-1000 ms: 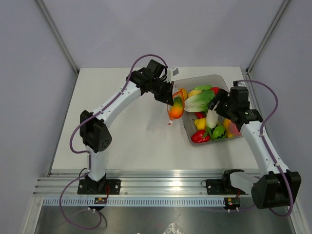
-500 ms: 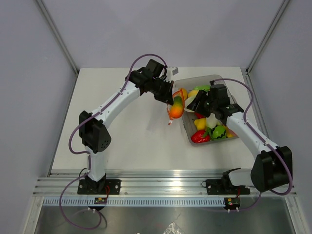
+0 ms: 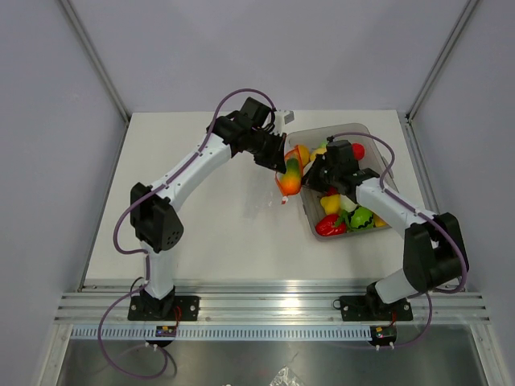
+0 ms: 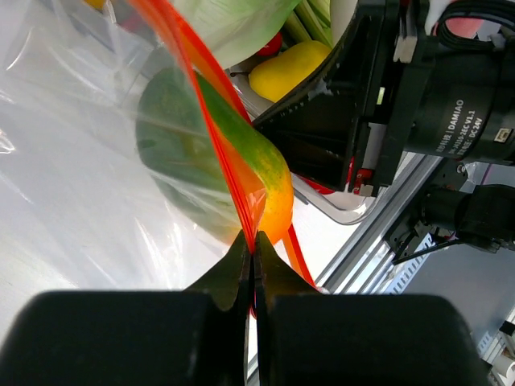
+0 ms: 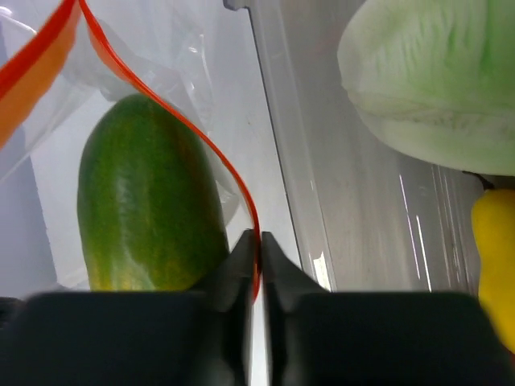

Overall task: Place the food in the zip-top bag and seal the zipper
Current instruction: Adjust the zipper food storage bag at the center of the board.

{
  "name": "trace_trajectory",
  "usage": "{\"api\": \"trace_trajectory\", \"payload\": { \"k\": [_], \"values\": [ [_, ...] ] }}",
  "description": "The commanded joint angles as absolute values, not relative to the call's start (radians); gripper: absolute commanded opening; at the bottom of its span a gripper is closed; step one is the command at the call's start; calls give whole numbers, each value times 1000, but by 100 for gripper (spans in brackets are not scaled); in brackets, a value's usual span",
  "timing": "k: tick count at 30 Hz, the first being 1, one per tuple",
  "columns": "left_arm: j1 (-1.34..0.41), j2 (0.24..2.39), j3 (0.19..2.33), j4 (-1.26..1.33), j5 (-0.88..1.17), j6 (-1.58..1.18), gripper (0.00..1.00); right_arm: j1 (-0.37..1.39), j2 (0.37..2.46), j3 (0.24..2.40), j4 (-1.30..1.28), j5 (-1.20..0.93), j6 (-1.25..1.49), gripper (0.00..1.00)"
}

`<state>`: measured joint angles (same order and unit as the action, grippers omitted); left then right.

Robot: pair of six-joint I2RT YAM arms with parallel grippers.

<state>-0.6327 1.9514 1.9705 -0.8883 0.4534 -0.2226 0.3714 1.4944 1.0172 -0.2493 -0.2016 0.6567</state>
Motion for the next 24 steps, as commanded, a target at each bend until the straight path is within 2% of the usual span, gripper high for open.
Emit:
{"api": "trace_trajectory", "payload": {
  "k": [1, 2, 10, 16, 24],
  "values": [
    [-626, 1893, 2013, -859, 480, -226, 0, 377, 1508, 1046, -164, -201, 699, 3],
    [-626, 1894, 2013, -870, 466, -221, 0, 379, 1502, 1052, -169, -190, 698, 0],
    [-534, 1861, 1993, -928, 402, -172, 0, 377, 1381, 1241, -418, -25, 601, 0],
    [-462, 1836, 1986, -963, 342, -144, 0, 397, 1453, 1258, -445, -58, 603, 0],
    [-457, 1809, 2082, -1005, 339, -147, 0, 434, 1402, 1325, -456, -40, 600, 0]
  ]
}}
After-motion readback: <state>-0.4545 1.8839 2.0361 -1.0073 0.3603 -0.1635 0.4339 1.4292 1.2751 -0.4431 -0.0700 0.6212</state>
